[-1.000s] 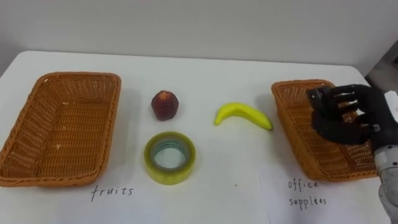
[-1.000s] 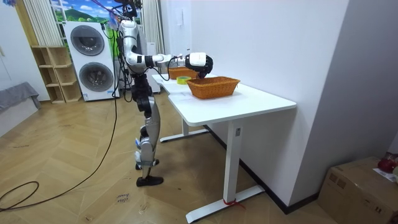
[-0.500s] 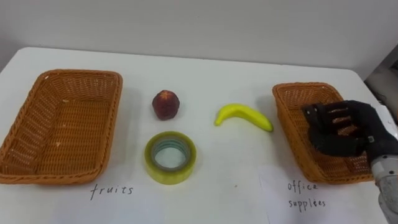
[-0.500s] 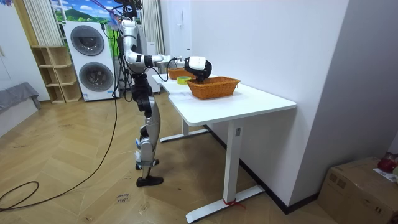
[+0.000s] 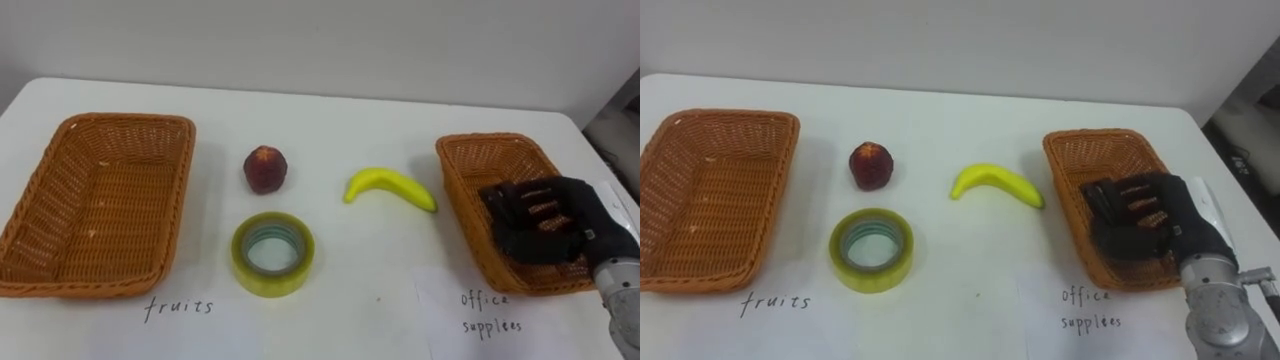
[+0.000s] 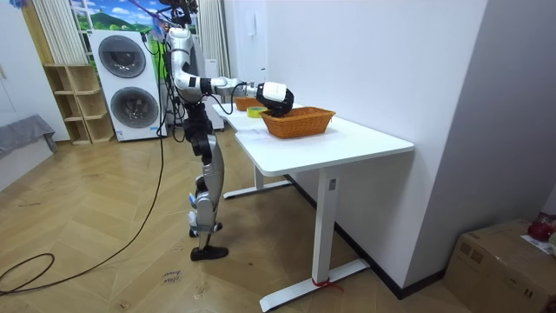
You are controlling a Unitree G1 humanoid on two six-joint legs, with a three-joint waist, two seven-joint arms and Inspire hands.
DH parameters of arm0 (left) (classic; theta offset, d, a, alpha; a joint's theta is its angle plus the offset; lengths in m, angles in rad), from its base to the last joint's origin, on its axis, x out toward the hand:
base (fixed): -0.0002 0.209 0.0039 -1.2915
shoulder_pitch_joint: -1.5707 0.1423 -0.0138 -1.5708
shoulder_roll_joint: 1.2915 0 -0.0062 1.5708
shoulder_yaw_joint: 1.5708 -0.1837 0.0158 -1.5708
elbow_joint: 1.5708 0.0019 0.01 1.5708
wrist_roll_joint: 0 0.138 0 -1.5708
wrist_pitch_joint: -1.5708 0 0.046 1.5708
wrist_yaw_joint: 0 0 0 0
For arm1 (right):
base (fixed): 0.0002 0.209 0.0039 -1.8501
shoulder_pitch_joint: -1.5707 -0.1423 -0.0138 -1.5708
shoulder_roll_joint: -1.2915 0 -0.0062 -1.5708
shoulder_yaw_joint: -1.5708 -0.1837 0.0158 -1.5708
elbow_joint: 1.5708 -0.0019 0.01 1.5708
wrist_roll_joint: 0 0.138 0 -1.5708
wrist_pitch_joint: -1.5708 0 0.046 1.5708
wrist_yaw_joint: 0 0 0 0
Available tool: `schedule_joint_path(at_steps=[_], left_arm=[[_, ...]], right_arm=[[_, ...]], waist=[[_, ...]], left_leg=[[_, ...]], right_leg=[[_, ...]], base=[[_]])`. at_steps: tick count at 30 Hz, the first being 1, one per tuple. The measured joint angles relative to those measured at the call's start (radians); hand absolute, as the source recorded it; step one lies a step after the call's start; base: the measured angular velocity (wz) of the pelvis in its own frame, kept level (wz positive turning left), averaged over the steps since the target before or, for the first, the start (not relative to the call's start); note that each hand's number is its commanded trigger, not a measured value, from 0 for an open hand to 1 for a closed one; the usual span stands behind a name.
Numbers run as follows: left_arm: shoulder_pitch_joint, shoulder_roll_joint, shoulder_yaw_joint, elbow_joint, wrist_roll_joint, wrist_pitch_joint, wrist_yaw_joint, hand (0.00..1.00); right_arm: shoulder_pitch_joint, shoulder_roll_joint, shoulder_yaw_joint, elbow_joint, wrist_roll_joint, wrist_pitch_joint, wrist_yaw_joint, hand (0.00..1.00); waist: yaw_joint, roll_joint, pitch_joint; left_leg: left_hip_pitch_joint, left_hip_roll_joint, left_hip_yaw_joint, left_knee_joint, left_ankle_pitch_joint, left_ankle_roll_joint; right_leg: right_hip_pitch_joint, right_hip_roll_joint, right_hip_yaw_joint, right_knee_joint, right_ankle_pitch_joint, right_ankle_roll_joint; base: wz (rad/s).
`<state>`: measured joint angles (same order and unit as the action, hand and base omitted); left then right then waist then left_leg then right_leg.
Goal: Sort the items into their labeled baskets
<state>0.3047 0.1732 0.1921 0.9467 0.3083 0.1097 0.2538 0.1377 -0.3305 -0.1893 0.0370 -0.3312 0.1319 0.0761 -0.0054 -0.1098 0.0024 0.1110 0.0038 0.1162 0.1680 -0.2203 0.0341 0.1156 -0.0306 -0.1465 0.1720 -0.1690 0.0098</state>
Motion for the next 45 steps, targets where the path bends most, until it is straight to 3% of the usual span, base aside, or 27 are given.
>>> schedule_joint_path(at_steps=[2, 3, 4, 15, 45], left_arm=[[0.0, 0.0, 0.0, 0.0, 0.0, 0.0, 0.0, 0.0], [-0.001, 0.0, 0.0, 0.001, 0.0, 0.0, 0.0, 0.0], [-0.001, 0.0, 0.0, 0.002, 0.0, 0.0, 0.0, 0.0], [0.002, 0.0, 0.001, 0.002, 0.0, 0.014, 0.0, 0.0], [0.0, 0.0, 0.0, 0.015, 0.0, 0.014, 0.005, 0.0]], right_arm=[[-0.001, 0.0, 0.0, 0.004, 0.0, 0.0, 0.0, 0.51], [-0.002, 0.0, -0.001, 0.007, 0.0, 0.0, 0.0, 0.06], [-0.003, 0.0, -0.002, 0.009, 0.0, 0.0, -0.001, 0.0], [-0.006, 0.0, -0.01, 0.03, -0.07, 0.013, 0.003, 0.0], [-0.009, 0.002, -0.01, 0.023, -0.069, 0.013, 0.014, 0.0]], waist=[[0.0, 0.001, -0.0002], [0.0, 0.001, -0.0009], [0.0, 0.002, -0.0011], [-0.012, 0.007, -0.0026], [-0.007, 0.004, -0.0024]], left_leg=[[0.003, 0.0, 0.0, 0.0, 0.0, 0.0], [0.004, 0.0, 0.0, 0.0, 0.0, 0.0], [0.004, 0.0, 0.0, 0.0, 0.0, 0.0], [0.004, 0.0, 0.001, 0.0, 0.0, 0.0], [0.006, 0.001, 0.01, -0.001, 0.0, 0.0]], right_leg=[[0.003, 0.0, -0.001, 0.0, 0.0, 0.0], [0.004, 0.0, -0.002, 0.0, 0.0, 0.0], [0.004, 0.0, -0.002, 0.0, 0.0, 0.0], [0.005, 0.0, -0.001, 0.0, 0.0, 0.0], [0.003, 0.001, 0.007, 0.003, 0.0, 0.0]], base=[[0.0], [0.0], [0.0], [0.0], [-0.01]])
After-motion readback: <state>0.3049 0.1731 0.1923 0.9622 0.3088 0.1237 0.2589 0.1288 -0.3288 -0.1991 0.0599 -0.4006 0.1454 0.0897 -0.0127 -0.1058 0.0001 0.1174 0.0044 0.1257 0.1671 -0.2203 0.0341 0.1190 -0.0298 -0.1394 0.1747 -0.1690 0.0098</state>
